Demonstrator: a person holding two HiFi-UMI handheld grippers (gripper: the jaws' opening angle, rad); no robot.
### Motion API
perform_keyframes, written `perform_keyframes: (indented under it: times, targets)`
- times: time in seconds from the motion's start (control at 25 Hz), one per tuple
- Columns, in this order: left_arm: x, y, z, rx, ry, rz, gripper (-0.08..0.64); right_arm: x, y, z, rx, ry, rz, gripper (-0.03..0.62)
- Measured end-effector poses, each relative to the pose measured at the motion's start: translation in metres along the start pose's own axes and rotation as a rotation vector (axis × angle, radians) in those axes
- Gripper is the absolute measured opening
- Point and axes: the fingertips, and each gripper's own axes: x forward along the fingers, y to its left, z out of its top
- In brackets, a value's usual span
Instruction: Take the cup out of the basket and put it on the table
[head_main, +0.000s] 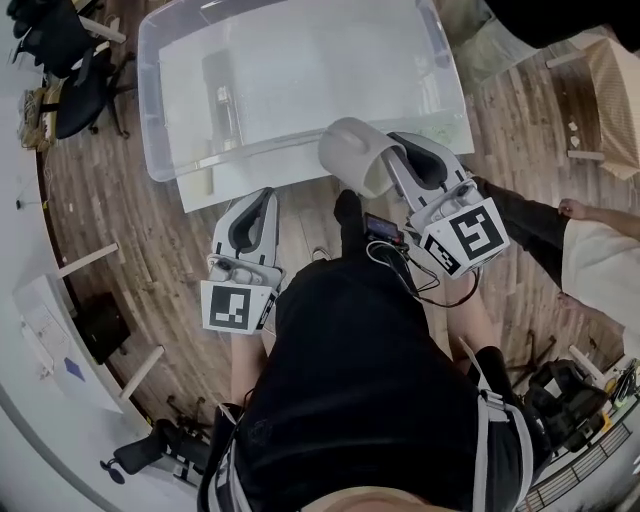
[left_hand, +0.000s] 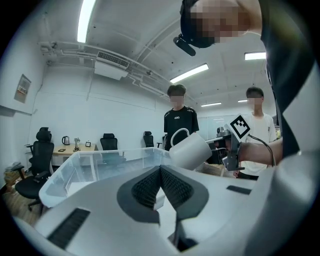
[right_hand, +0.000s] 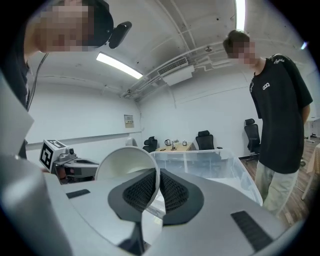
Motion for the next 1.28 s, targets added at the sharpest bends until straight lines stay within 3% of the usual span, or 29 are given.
perform_keyframes:
  times: [0.36,0.68,0.92,1.28]
  targets:
    - [-0.136,-0.034,-0.047,-0.029,-0.032,-0.003,0.018,-0.085,0.102,-0.036,0.005,-0.005,-0.068,0.041]
    - [-0.212,-0.078,-0.072,-0.037,-0.023,-0.043,0.018,-0.149,0.176,-0.061,-0.002,-0.013,-0.082,0.041]
    - [-0.237,-0.102,-0.076,-0.016,-0.012,-0.051,0.018,-0.185,0.200,-0.062,-0.023,-0.039,-0.072,0.041]
    - [-0.228,-0.154,-0.056,-0.035,-0.065,-0.056,0.017,-0.229,0.210,-0.070,-0.058,-0.047,-0.014,0.041]
